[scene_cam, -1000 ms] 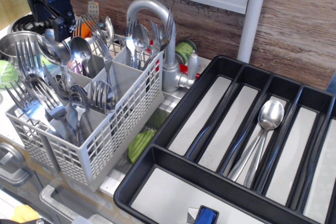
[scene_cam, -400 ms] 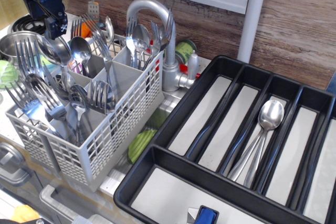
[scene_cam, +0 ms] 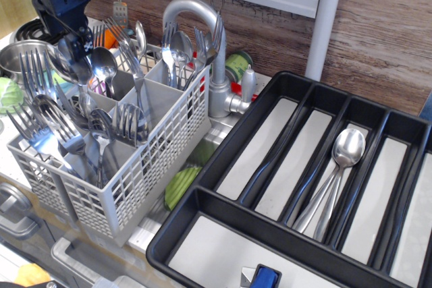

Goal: Put big spoon from basket to tray

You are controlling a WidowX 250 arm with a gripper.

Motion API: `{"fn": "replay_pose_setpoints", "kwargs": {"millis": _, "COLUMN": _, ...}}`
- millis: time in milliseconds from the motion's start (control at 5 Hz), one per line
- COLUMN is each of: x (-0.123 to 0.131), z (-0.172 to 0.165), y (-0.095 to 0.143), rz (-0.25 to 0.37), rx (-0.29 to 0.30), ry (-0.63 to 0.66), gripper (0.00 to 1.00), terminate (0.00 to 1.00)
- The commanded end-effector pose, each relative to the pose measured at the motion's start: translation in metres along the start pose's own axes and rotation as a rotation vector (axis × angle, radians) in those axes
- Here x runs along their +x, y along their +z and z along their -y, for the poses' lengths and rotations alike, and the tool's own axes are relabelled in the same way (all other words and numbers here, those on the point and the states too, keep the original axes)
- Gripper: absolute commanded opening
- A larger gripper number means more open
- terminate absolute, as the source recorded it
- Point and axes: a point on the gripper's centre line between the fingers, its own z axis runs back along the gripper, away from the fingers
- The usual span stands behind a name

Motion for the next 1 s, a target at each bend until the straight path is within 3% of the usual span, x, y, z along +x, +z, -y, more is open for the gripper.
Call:
{"fn": "replay_pose_setpoints", "kwargs": {"millis": 0, "x": -0.002, "z": 0.003, "y": 0.001, "rz": 0.047, "rx": -0.02, "ry": 0.065, "gripper": 0.0, "terminate": 0.0}}
{"fn": "replay_pose_setpoints", "kwargs": {"millis": 400, "x": 0.002, "z": 0.008, "y": 0.01, "rz": 0.006, "rx": -0.088, "ry": 0.106, "gripper": 0.0, "terminate": 0.0}}
{"fn": "replay_pose_setpoints", "kwargs": {"millis": 600, "x": 0.007, "z": 0.01, "y": 0.012, "rz": -0.008, "rx": -0.149, "ry": 0.169, "gripper": 0.0, "terminate": 0.0}}
{"fn": "replay_pose_setpoints", "kwargs": {"millis": 800, "x": 0.016, "z": 0.014, "y": 0.022, "rz": -0.022, "rx": -0.166, "ry": 0.205, "gripper": 0.0, "terminate": 0.0}}
